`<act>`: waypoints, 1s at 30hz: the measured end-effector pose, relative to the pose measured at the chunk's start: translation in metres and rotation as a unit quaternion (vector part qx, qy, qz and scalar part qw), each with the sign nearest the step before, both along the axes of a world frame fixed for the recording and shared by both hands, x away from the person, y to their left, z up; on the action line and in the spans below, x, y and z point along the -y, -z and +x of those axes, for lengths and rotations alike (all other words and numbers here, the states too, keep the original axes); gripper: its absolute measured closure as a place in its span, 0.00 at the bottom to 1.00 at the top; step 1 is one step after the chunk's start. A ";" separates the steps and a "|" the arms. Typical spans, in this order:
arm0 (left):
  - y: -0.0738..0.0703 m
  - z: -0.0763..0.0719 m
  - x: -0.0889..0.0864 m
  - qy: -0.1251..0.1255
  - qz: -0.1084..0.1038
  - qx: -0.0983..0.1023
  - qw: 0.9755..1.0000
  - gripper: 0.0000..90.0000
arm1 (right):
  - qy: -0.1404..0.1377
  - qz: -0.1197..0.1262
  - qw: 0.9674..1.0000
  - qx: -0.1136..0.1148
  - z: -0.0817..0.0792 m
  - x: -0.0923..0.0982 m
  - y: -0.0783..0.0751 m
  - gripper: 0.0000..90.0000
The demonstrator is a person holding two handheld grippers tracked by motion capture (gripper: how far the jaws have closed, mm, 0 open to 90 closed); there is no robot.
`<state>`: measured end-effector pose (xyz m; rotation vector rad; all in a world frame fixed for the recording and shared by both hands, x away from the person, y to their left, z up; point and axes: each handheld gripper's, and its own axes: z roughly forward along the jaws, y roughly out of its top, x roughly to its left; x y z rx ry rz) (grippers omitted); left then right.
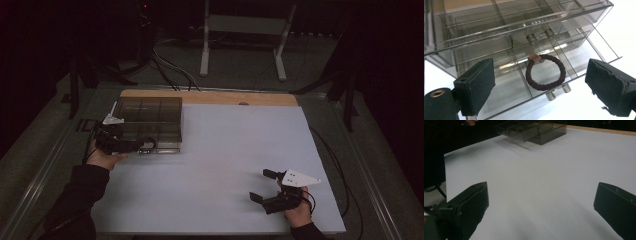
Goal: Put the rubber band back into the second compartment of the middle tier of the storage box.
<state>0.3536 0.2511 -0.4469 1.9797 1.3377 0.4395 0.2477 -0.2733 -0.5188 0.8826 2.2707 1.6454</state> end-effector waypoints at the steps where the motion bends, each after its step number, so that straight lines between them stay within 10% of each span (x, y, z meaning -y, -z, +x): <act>1: -0.001 -0.001 -0.001 0.005 -0.008 0.001 1.000 0.02 | 0.000 -0.002 1.000 0.001 0.000 0.000 0.000 0.00; 30: -0.012 -0.025 0.000 0.012 -0.014 0.048 0.999 0.00 | -0.001 0.001 1.000 0.001 0.000 0.001 0.000 0.00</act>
